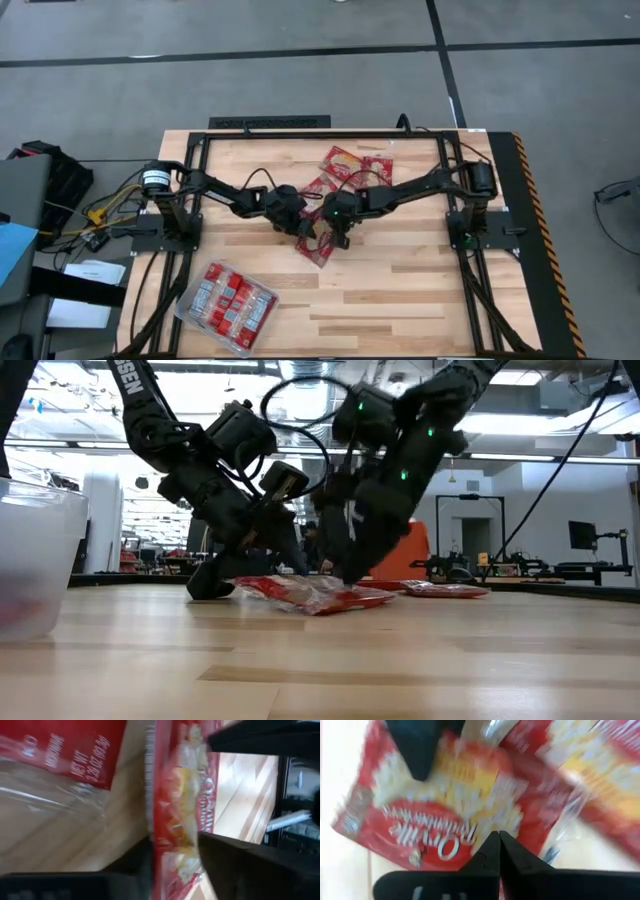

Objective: Sort popcorn bags into baskets
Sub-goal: Put the red popcorn bag into the transparent bin

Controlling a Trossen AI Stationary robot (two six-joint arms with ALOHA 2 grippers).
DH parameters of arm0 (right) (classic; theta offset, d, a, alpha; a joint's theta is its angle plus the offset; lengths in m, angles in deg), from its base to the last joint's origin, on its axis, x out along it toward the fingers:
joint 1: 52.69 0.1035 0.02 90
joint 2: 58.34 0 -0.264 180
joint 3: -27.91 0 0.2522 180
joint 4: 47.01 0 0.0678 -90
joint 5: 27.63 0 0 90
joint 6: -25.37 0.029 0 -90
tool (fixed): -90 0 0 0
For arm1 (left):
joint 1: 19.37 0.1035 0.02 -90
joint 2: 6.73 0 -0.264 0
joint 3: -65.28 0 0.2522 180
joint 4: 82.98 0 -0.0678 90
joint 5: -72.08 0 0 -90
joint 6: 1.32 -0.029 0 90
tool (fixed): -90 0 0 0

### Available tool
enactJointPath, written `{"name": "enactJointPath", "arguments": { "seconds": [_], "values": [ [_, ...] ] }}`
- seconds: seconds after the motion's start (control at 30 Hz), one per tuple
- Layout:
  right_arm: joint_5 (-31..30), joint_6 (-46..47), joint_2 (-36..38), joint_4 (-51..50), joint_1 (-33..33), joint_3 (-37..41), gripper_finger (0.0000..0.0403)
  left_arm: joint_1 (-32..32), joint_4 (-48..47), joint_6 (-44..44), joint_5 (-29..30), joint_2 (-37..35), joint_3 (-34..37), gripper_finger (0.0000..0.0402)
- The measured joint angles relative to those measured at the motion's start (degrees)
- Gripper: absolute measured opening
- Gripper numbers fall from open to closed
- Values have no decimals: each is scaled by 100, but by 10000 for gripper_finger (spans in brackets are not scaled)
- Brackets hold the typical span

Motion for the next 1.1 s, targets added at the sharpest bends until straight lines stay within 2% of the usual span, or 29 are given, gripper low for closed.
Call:
{"name": "enactJointPath", "arguments": {
  "seconds": [0.13, 0.17, 0.3, 0.43, 0.57, 0.7, 0.8, 0.9, 1.03, 1.1],
  "values": [
    [-24, -209, 551, -378, -92, -24, 15, 11, -83, 5, 320, 0, -1, 26],
    [-26, -244, 674, -462, -117, -26, 19, 11, -97, -13, 393, 1, 0, 15],
    [-28, -260, 1276, -939, -212, -28, 32, 11, -88, -2, 401, -1, 2, 13],
    [-81, -271, 1984, -1640, -333, -28, 29, 17, -69, 112, 142, -247, 39, 6],
    [-549, -286, 2672, -2255, -388, -32, 17, -45, -301, 193, 23, -1079, 11, 3],
    [-1010, -269, 3176, -2677, -399, -32, 13, -318, -1291, 295, 102, -2263, 9, 2],
    [-1253, -233, 3419, -2885, -401, -32, 23, -826, -2173, 534, 692, -3347, 7, 2],
    [-1334, -83, 3531, -3043, -401, -32, 33, -1615, -3170, 1037, 1667, -4323, 0, 2],
    [-1339, -54, 3530, -3135, -401, -28, 35, -3019, -4320, 2064, 3051, -5313, 0, 1],
    [-1353, -54, 3456, -3064, -401, -39, 31, -3787, -4732, 2611, 3707, -5557, 0, 1]
  ]
}}
